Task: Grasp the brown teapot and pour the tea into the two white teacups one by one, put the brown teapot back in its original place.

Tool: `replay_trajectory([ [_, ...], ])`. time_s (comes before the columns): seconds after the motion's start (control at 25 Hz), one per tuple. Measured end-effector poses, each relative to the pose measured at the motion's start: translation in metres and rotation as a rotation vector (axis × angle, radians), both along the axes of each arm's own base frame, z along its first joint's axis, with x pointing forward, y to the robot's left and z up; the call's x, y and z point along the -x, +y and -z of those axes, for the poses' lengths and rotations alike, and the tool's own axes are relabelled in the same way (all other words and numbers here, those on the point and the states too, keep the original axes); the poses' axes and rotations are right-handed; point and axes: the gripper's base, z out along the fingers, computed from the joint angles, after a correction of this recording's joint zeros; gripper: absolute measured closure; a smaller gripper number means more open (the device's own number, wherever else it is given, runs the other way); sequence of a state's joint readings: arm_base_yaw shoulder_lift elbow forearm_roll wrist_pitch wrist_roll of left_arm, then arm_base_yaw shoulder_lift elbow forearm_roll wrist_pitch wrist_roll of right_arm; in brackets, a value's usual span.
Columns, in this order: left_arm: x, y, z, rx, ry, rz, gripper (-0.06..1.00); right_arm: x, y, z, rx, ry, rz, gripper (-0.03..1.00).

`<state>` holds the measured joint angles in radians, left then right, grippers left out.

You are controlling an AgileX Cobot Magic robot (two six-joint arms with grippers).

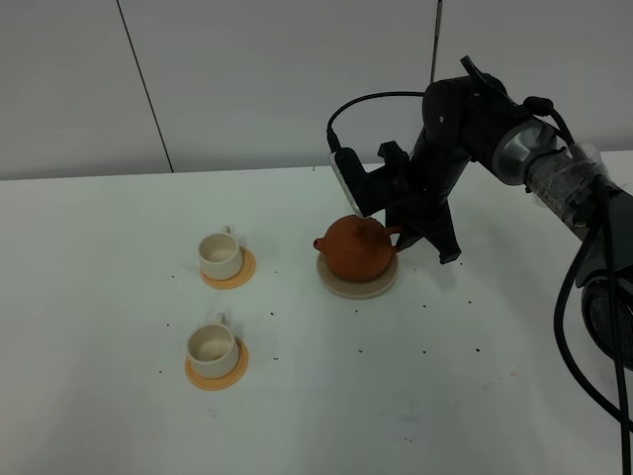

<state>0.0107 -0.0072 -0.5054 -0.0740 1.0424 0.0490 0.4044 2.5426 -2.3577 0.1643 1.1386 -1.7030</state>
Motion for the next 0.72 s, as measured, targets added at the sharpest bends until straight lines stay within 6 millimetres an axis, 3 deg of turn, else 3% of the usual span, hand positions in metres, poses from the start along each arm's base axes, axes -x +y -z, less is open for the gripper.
replay_trajectory([
  [0.72, 0.0, 0.0, 0.0, 0.0, 0.0, 0.0, 0.7, -0.0005, 0.0011, 0.0, -0.013, -0.005, 0.003, 0.74],
])
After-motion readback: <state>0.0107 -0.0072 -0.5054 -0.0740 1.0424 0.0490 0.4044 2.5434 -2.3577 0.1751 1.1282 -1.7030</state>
